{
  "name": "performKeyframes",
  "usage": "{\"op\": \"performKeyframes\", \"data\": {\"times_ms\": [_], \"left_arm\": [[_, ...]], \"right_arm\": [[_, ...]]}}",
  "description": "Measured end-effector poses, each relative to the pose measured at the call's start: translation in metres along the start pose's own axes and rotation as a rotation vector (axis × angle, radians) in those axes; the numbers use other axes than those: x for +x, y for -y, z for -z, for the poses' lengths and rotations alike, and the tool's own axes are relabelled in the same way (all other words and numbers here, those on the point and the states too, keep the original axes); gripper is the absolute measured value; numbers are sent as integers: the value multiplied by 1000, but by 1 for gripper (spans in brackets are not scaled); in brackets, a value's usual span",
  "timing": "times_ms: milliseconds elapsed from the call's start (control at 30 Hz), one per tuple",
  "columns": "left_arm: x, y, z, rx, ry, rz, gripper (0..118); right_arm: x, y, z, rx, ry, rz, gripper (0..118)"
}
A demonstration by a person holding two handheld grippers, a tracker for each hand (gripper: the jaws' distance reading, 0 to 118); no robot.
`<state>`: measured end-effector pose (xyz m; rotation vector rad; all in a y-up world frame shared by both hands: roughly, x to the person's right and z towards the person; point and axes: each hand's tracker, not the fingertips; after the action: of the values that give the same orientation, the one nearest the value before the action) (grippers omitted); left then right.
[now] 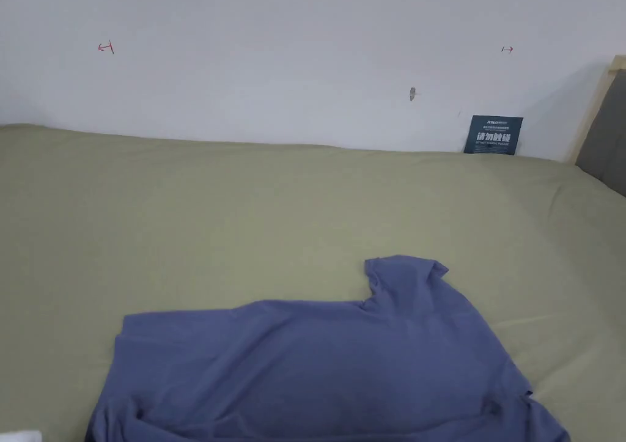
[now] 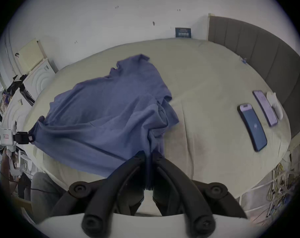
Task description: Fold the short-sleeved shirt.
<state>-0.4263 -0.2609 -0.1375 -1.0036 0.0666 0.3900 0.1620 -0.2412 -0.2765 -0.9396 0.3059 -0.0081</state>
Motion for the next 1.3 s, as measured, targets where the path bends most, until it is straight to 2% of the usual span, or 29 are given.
{"op": "performKeyframes", "data": {"times_ms": [167, 267, 300, 367, 400, 467, 533, 633, 700, 733, 767, 800, 833, 867, 933, 1033, 1167, 1300], "left_arm": [[-15, 25, 16, -51, 21, -78, 7], [-7, 18, 4, -22, 49, -99, 9], [-7, 17, 3, -22, 58, -113, 17], [-9, 20, -5, 36, 70, -140, 51], [-8, 22, -14, 58, 106, -149, 69], [0, 23, -32, 115, 129, -170, 70], [37, 22, -66, 174, 119, -165, 70], [73, 13, -92, 238, 66, -58, 70], [108, 6, -103, 303, 38, 12, 68], [124, 4, -105, 315, 11, 42, 60], [138, 3, -101, 321, -19, 80, 38], [157, 0, -98, 307, -56, 120, 0], [173, 1, -94, 311, -101, 151, 0], [184, 3, -86, 315, -153, 159, 0], [200, 12, -76, 313, -124, 158, 0], [219, 28, -60, 267, -70, 177, 0], [221, 40, -42, 223, -53, 177, 0], [188, -1, -39, 263, -102, 108, 0]], "right_arm": [[0, 20, 15, -83, 31, 16, 8], [-3, 17, 13, -95, 0, 14, 9], [-4, 16, 7, -76, -12, 15, 21], [-5, 12, -9, -37, -25, 35, 74], [-8, 11, -21, 1, -26, 47, 75], [-18, 5, -43, 45, -46, 23, 75], [-36, -3, -64, 90, -12, -28, 75], [-67, -13, -81, 154, 31, -91, 75], [-95, -19, -85, 167, 70, -109, 73], [-105, -20, -83, 167, 73, -115, 72], [-117, -21, -81, 160, 89, -116, 72], [-127, -23, -75, 146, 129, -112, 59], [-137, -20, -72, 149, 124, -118, 20], [-147, -16, -70, 168, 126, -128, 1], [-167, -5, -62, 196, 129, -119, 1], [-187, 10, -47, 157, 66, -140, 1], [-195, 17, -34, 120, 39, -162, 1], [-185, 7, -24, 113, 25, -147, 1]]}}
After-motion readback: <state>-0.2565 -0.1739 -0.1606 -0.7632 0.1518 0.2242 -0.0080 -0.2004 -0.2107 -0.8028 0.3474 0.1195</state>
